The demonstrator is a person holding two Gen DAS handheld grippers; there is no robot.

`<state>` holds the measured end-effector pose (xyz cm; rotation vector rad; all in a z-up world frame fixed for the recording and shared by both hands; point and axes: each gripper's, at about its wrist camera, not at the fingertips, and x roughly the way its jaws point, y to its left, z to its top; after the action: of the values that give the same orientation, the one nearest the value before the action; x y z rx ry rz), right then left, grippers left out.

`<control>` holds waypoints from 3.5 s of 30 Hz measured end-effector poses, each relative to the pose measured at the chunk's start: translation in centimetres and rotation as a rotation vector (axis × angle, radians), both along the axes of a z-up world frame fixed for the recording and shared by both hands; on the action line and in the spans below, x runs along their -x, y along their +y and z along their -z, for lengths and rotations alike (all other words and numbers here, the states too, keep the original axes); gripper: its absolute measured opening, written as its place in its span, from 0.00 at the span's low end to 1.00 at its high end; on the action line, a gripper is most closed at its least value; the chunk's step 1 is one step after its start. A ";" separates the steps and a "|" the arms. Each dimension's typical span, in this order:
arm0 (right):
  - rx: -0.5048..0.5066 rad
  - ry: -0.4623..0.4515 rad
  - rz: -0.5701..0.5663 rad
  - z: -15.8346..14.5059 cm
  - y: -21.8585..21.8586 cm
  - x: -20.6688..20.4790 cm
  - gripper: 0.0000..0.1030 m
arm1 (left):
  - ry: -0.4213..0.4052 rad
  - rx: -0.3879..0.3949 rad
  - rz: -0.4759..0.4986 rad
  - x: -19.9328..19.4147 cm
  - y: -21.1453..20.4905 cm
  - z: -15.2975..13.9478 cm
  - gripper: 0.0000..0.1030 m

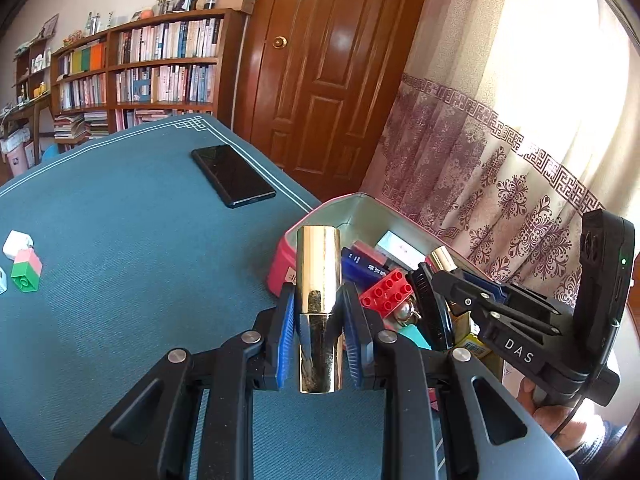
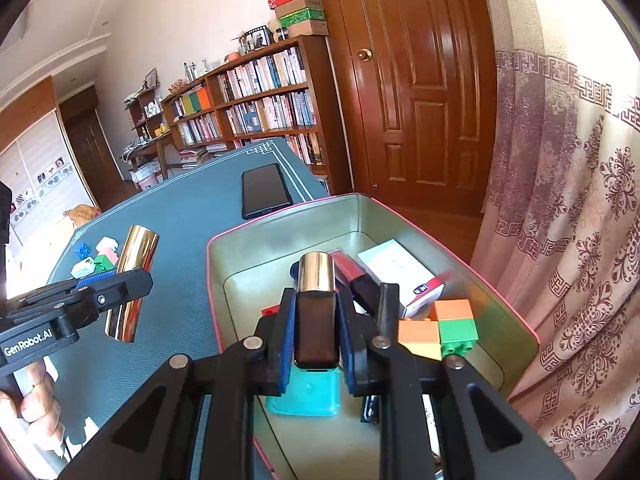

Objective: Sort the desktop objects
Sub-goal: 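Drop the brown bottle and gold tube into the tin by opening both tools, then move both tools back from the tin toward the white-blue box and green-pink brick, then grasp the white-blue box with the left tool while the right tool grasps the green-pink brick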

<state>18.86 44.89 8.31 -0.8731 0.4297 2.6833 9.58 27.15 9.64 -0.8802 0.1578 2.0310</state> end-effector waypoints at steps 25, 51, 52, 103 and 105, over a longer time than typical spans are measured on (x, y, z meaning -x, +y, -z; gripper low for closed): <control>0.050 -0.044 0.003 1.8 0.5 0.9 0.22 | 0.003 -0.062 -0.057 3.3 1.9 -0.6 0.65; -0.039 0.078 -0.138 -1.0 -8.0 4.9 0.80 | -0.017 -0.027 -0.366 9.0 -10.7 1.1 0.72; -0.035 0.075 -0.156 -0.9 -8.5 5.4 0.81 | -0.013 -0.020 -0.384 9.3 -11.4 1.1 0.72; -0.028 -0.161 -0.536 3.3 -21.8 18.4 1.00 | -0.036 0.133 -0.739 24.4 -26.4 8.0 0.70; -0.032 -0.169 -0.550 3.3 -22.5 19.1 1.00 | -0.035 0.135 -0.738 24.3 -26.5 7.9 0.68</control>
<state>-0.21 22.35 5.03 -1.3614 0.1150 3.0454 -14.74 0.62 1.74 -1.1748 -0.0665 2.7039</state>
